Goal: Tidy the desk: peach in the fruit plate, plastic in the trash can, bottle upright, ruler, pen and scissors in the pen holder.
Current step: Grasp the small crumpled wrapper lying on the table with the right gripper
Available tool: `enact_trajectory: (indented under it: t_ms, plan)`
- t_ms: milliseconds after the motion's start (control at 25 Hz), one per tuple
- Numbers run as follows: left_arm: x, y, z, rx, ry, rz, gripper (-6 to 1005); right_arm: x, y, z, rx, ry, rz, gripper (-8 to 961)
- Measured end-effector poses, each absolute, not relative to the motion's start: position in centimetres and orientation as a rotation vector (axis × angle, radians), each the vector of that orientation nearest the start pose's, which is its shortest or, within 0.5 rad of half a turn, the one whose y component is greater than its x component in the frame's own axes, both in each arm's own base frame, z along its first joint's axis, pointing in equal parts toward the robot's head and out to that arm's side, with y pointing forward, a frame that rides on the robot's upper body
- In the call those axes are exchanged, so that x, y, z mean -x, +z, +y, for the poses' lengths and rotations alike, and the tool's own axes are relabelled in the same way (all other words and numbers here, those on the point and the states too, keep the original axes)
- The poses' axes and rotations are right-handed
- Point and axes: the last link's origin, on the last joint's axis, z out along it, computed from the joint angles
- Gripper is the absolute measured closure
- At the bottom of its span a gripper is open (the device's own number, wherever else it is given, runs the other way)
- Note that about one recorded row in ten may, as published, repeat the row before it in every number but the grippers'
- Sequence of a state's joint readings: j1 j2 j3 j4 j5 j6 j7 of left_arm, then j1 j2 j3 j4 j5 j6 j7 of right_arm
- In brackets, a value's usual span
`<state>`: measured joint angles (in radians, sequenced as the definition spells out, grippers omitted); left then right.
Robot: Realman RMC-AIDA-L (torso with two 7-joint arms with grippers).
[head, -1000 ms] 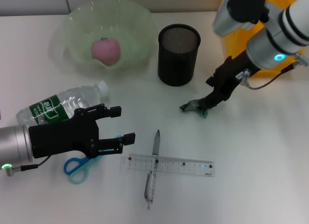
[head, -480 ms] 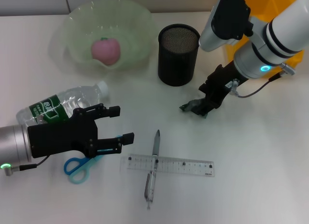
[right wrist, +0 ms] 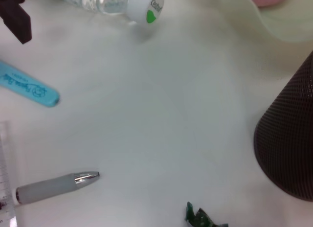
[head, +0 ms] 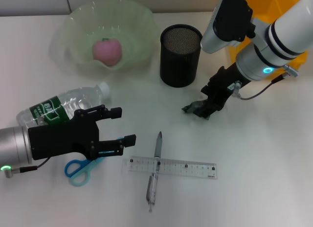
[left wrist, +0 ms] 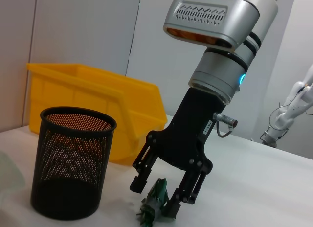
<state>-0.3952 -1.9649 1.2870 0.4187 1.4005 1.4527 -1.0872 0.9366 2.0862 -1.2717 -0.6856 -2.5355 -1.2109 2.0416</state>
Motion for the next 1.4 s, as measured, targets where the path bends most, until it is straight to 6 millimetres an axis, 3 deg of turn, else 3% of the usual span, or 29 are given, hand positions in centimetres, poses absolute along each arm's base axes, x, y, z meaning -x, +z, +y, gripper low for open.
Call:
enact_trajectory:
  t_ms: [800,920,1120,1320,1400]
  plan:
    - [29.11,-2.92,28.38,2.753,-0.789,-0.523,201,-18.05,-6.33,40.76,2.83,-0.511,0.457,311]
    - [29.05,-2.9,28.41,2.754,-0.791,-0.519,201,-18.05,-6.34,40.75,2.83,-0.511,0.457,534]
    - [29.01,-2.85,28.43,2.755,-0.792,-0.514,202,-18.0,-6.38,40.64,2.841,-0.505,0.441,744]
    - [29.0,-2.82,28.43,2.756,-0.793,-0.512,204,-18.0,-6.38,40.55,2.848,-0.502,0.441,902]
    - [29.01,-2.81,28.41,2.756,-0.793,-0.513,204,-17.99,-6.38,40.55,2.848,-0.502,0.441,917]
